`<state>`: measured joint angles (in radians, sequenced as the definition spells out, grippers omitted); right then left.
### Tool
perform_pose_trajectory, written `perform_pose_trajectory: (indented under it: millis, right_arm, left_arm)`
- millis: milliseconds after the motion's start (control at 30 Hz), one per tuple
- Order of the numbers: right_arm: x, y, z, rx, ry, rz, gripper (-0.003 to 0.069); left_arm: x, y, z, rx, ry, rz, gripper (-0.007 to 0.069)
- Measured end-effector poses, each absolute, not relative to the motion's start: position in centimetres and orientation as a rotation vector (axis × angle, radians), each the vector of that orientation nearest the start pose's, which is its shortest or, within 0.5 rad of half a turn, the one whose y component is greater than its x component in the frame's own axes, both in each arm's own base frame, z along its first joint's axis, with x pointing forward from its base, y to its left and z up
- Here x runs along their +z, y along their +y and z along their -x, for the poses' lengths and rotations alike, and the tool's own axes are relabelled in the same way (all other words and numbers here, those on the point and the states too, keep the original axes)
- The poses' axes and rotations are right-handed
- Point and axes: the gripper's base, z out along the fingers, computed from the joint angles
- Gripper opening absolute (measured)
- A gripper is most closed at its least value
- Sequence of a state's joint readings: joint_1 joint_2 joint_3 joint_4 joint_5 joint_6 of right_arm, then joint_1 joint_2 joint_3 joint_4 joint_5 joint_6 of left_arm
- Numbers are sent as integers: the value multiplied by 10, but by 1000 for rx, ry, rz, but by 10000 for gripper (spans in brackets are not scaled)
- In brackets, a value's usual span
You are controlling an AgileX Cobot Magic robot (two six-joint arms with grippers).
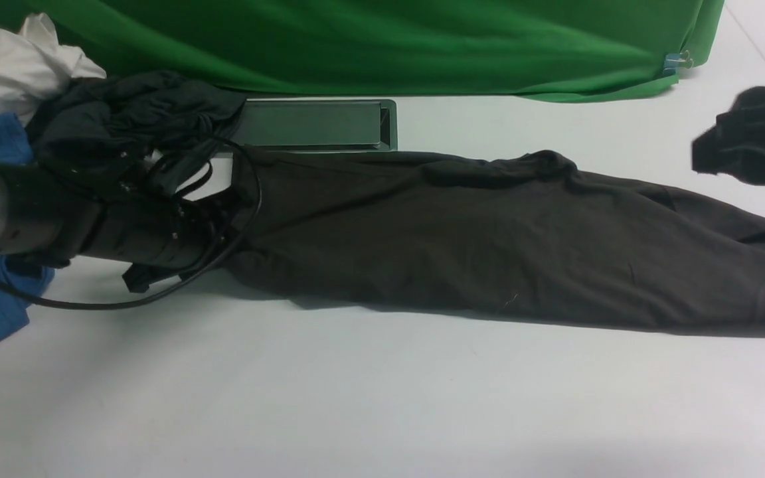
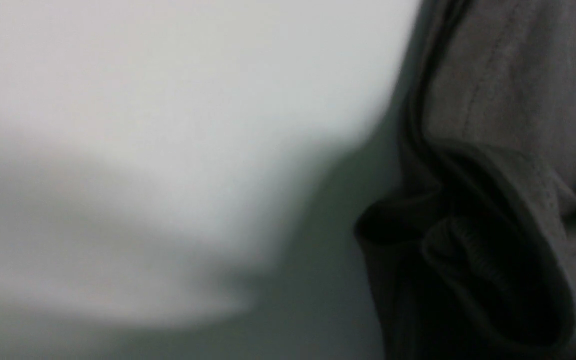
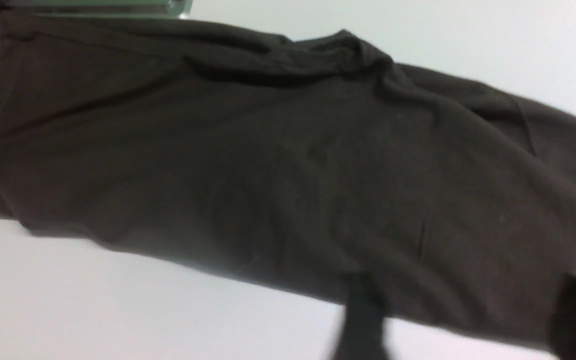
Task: Fold a long-sleeved shirt on a white desktop.
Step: 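Grasp the waist and leg ends of the folded dark trousers and straighten them on the table, then fold the garment over onto itself on the table with the left gripper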
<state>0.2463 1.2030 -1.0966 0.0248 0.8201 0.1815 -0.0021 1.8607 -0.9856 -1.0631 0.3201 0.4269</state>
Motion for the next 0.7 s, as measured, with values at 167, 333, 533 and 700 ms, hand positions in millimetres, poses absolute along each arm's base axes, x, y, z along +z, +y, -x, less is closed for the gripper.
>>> perform_pose_trajectory:
  millis: [167,333,533,700]
  right_arm:
    - [357,62,-231,271,2399,66,57]
    - [376,59,-212,312,2314,74,19]
    - [397,54,-190,336,2193,71,19]
    - [414,49,-171,356,2079,68,20]
  left_arm:
    - [167,-3,-353,-585,2441,680,155]
    - [204,26,-343,-550,2322,687,155]
    - [256,23,-345,-574,2184,560,155]
    - [330,-52,-373,-782,2012,198,155]
